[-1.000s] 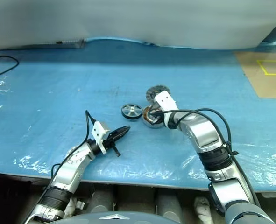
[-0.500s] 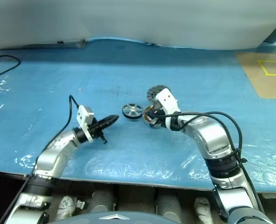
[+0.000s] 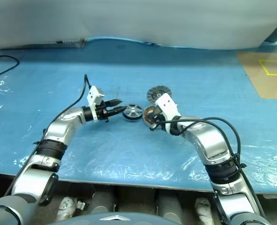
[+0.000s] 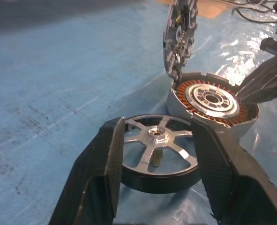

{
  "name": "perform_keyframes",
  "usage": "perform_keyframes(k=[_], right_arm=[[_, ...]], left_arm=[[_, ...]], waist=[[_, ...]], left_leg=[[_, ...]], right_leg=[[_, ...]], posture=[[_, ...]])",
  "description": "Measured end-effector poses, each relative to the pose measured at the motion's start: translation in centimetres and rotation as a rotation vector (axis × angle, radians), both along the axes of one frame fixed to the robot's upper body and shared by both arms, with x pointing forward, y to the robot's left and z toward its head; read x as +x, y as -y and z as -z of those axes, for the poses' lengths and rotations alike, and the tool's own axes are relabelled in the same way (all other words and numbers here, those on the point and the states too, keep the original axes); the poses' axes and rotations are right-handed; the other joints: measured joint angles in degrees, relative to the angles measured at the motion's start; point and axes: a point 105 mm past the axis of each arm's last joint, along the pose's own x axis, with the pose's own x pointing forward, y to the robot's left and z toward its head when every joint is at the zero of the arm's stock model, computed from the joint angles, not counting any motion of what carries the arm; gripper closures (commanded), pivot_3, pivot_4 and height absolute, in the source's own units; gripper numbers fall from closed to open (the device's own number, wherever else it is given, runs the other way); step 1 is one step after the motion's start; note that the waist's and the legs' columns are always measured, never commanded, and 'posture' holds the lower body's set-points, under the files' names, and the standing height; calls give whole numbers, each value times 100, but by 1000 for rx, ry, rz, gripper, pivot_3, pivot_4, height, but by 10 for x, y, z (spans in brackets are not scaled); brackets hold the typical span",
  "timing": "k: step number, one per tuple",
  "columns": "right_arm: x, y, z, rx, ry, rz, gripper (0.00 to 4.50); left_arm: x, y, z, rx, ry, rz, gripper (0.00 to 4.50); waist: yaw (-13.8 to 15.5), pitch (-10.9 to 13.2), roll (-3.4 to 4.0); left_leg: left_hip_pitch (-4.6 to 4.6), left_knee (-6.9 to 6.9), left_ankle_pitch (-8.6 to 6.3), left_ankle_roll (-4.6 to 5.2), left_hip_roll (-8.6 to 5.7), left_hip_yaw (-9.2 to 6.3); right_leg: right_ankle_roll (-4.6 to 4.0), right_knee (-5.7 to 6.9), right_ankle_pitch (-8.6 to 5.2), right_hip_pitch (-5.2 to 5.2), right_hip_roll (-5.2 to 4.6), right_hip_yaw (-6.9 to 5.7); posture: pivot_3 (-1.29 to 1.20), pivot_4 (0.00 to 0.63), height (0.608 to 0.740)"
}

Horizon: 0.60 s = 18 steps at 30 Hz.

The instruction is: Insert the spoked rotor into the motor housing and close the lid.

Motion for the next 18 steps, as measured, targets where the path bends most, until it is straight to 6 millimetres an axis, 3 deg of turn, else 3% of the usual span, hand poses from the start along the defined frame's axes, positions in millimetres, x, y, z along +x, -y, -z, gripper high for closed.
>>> perform_keyframes(k=[18], right_arm=[[-9, 5, 2, 75, 107, 34, 4500]], left_arm=[[10, 18, 9, 186, -8, 84, 2329]], waist=[[51, 1, -2]], left_leg=[[-4, 0, 0, 0, -1, -2]], right_leg=[[-7, -4, -4, 1, -2, -1]], posture=[[0, 150, 740]])
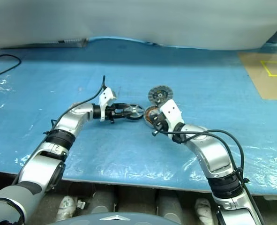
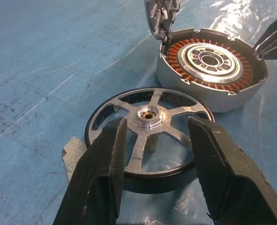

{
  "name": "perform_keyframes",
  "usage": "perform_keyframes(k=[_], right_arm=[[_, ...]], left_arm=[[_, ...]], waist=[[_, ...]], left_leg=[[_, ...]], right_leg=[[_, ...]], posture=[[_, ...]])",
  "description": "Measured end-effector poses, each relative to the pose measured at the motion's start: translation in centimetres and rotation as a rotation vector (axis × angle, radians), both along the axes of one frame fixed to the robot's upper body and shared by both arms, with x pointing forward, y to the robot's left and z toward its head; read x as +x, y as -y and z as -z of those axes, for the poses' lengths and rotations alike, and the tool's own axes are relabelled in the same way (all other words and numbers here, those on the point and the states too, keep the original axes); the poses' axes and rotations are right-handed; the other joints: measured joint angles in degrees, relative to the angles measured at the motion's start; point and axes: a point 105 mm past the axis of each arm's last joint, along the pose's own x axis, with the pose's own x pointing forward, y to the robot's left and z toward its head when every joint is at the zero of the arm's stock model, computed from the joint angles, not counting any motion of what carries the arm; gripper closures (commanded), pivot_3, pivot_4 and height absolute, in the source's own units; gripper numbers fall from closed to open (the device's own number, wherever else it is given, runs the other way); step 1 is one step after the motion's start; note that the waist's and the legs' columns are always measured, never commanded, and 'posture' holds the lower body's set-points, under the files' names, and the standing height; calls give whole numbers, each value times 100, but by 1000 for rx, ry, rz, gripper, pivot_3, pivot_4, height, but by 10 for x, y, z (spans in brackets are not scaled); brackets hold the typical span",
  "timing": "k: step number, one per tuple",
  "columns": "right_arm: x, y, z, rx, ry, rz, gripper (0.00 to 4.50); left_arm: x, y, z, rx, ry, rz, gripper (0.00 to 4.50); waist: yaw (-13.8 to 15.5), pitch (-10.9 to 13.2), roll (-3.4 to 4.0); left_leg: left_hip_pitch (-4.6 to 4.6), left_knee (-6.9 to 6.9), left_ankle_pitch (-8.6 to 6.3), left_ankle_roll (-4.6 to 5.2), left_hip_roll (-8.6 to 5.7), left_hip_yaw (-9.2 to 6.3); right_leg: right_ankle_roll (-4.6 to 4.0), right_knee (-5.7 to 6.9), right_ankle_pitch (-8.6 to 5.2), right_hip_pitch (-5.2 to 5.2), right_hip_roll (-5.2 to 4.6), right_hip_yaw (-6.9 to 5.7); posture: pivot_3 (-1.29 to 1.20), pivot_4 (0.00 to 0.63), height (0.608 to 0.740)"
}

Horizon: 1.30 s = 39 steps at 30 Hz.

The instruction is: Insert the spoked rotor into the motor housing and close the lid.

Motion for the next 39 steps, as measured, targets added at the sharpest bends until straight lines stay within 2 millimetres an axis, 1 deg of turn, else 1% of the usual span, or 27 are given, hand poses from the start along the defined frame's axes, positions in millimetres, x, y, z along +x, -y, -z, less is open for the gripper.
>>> perform_keyframes(k=[4, 7, 15, 23, 29, 34, 37, 39], right_arm=[[2, 4, 0, 8, 14, 19, 4500], [3, 7, 4, 16, 11, 34, 4500], [6, 9, 1, 19, 47, 44, 4500], [7, 10, 2, 17, 54, 47, 4500], [8, 10, 1, 11, 60, 50, 4500], [6, 11, 4, 12, 52, 53, 4500], [4, 13, 8, 19, 40, 60, 4500], [2, 14, 9, 33, 39, 59, 4500]], left_arm=[[-2, 1, -1, 28, -6, -2, 2329], [-5, 0, 3, 51, -16, -14, 2329], [-11, -1, 11, 119, -33, -49, 2329], [-8, -1, 11, 149, -23, -87, 2329], [-4, 5, 11, 175, -6, -108, 2329], [-1, 10, 6, 178, 27, -100, 3311], [0, 10, 3, 177, 39, -96, 3518], [0, 9, 3, 179, 42, -95, 3521]], waist=[[4, 0, 0], [-3, 0, 0], [-4, 0, 0], [-12, 0, 0], [-13, 0, 0], [9, -1, 2], [30, -1, 2], [51, -1, 2]], left_leg=[[-3, -3, 0, 0, 0, 0], [-3, -9, 0, 0, 1, 0], [-8, -11, 0, 0, 2, 0], [-8, -14, 0, 0, 1, 0], [0, -13, 0, 0, 1, 0], [3, -13, 0, 0, -1, -1], [3, -13, 0, 0, -1, -1], [4, -13, 0, 1, 0, -1]], right_leg=[[-1, -8, 0, 0, 0, -1], [0, -11, 0, 0, 0, -3], [-1, -23, -1, 0, 0, -7], [-1, -28, 0, 1, 0, -9], [-1, -28, 0, 11, -1, -9], [-1, -32, 0, 15, -3, -9], [0, -34, 0, 18, -4, -9], [0, -34, 0, 18, -4, -9]], posture=[[0, 150, 740], [0, 150, 740], [0, 150, 740], [0, 150, 740], [0, 150, 740], [0, 150, 740], [0, 150, 740], [0, 150, 740]])
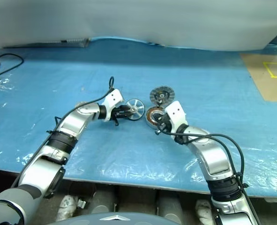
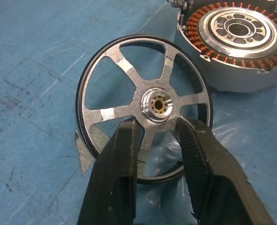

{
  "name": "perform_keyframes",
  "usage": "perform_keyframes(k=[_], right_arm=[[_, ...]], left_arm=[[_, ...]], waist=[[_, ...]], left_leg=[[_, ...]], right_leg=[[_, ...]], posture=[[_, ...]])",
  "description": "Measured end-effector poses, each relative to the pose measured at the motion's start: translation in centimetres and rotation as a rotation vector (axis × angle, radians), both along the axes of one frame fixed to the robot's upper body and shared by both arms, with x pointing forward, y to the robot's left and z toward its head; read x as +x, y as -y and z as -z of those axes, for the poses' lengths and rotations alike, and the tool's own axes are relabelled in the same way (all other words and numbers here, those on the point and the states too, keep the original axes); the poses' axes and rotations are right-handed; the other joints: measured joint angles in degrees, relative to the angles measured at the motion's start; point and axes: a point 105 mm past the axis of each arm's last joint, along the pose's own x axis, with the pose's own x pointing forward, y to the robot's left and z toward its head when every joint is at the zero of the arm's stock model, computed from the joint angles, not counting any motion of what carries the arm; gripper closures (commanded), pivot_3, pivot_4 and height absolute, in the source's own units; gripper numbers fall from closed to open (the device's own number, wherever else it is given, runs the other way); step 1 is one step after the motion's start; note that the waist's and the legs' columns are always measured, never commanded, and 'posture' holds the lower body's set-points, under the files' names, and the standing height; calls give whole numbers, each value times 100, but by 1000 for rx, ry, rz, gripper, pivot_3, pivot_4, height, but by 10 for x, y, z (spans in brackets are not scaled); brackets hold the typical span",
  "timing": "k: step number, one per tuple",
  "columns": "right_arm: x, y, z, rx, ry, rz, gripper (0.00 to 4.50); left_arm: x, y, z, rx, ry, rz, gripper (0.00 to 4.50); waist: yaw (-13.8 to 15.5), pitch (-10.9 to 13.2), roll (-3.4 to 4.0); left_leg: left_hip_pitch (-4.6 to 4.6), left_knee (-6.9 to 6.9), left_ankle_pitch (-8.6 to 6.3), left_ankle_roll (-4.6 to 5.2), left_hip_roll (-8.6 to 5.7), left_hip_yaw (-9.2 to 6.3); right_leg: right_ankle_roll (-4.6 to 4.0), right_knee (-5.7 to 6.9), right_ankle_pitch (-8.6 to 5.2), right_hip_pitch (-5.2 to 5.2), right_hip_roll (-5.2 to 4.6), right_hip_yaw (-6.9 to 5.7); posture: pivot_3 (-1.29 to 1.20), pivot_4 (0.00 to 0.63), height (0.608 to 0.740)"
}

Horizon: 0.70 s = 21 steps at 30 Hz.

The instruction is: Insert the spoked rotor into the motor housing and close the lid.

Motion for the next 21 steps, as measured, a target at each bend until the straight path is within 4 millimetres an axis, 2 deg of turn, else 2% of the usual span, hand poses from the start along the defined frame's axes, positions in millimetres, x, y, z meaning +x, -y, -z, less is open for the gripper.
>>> perform_keyframes(k=[3, 4, 6, 7, 13, 21], right_arm=[[-1, 5, -1, 24, 13, 12, 4500], [-2, 6, -1, 32, 12, 14, 4500], [-5, 10, 0, 66, 6, 25, 4500], [-6, 14, 2, 76, 3, 32, 4500], [-11, 27, 3, 78, 14, 48, 4500], [-13, 29, 4, 74, 14, 45, 4500]], left_arm=[[0, -3, -2, 5, 8, 9, 3547], [1, -7, -2, 14, 7, 1, 3723], [2, -19, 4, 29, -26, -27, 4409], [1, -21, 4, 13, -44, -32, 4483], [-1, -32, 1, -26, -89, -28, 4483], [-6, -37, 6, -39, -111, -20, 4483]], waist=[[1, 0, 0], [-3, 0, 0], [-7, 1, 1], [1, 1, 1], [11, 1, 1], [8, 1, 1]], left_leg=[[1, -1, 0, 0, 1, 0], [2, -2, 0, 0, 2, 1], [-11, -4, 0, 0, 2, 1], [-19, -6, 0, 0, 2, 1], [-23, -24, 0, 0, 1, 0], [-19, -25, 0, 0, 1, 0]], right_leg=[[0, 0, 0, 0, 1, 0], [0, 0, 0, -1, 2, 0], [0, -3, 0, -15, 3, -1], [0, -8, 0, -19, 2, -2], [0, -16, 0, -22, 3, -10], [0, -18, -1, -22, 2, -10]], posture=[[0, 150, 740], [0, 150, 740], [0, 150, 740], [0, 150, 740], [0, 150, 740], [0, 150, 740]])
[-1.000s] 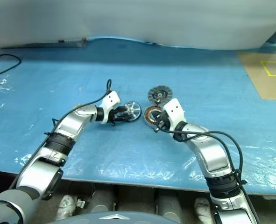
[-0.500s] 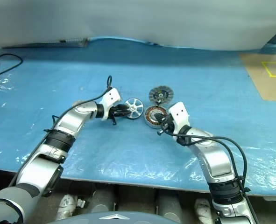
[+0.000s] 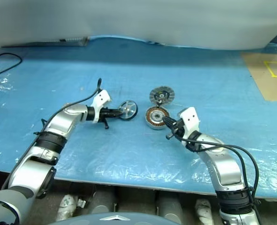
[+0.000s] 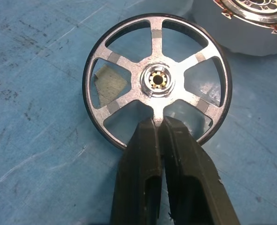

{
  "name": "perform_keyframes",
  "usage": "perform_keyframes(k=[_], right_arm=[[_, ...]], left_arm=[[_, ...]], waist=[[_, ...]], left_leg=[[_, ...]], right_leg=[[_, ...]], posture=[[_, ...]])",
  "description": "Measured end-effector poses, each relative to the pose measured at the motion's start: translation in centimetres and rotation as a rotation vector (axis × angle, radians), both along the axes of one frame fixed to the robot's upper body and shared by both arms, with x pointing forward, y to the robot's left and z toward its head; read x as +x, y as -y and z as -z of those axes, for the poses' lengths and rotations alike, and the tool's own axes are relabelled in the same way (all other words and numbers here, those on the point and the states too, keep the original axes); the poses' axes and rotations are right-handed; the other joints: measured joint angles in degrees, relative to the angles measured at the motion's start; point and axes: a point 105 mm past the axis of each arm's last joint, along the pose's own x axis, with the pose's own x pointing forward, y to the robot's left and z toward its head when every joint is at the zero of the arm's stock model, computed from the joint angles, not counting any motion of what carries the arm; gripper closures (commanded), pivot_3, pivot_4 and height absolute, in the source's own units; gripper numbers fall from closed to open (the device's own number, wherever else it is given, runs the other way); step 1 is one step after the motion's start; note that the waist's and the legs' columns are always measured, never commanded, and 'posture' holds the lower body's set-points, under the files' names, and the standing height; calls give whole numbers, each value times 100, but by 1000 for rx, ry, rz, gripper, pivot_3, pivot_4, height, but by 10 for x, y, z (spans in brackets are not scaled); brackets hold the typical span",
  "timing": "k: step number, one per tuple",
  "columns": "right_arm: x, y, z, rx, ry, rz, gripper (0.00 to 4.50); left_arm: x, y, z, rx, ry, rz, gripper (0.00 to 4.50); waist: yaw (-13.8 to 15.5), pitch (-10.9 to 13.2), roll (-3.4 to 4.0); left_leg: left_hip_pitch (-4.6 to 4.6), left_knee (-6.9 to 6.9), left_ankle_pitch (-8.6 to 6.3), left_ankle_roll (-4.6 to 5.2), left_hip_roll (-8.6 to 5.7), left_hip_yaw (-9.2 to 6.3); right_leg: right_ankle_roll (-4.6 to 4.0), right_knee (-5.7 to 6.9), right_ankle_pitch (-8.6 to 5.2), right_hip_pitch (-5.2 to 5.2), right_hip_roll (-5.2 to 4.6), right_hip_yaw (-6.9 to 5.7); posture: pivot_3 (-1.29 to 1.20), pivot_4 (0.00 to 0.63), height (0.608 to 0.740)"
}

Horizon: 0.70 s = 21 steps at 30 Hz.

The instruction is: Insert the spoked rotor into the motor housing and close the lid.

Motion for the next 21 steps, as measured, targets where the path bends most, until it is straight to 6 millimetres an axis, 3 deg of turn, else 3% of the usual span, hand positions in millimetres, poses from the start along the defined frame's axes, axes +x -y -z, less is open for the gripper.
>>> perform_keyframes(k=[6, 15, 21], right_arm=[[0, 0, 0, -1, 1, 0, 4500], [-3, 1, 1, 2, -4, 1, 4500], [-12, 3, -3, 61, 49, -16, 4500]], left_arm=[[-2, -11, 0, 80, 49, 36, 4483], [-4, -8, -2, 84, 60, 67, 4483], [-15, 12, -29, -78, 27, 149, 4483]], waist=[[-3, 0, 0], [2, 0, 0], [7, 1, -1]], left_leg=[[2, -1, 0, 0, -1, 0], [2, -2, 0, 0, 0, 0], [-4, -4, 0, 0, 0, 0]], right_leg=[[0, 0, 0, 1, 0, 0], [0, 0, 0, 1, 0, 0], [-1, -1, -1, -3, -1, -1]], posture=[[0, 150, 740], [0, 150, 740], [0, 150, 740]])
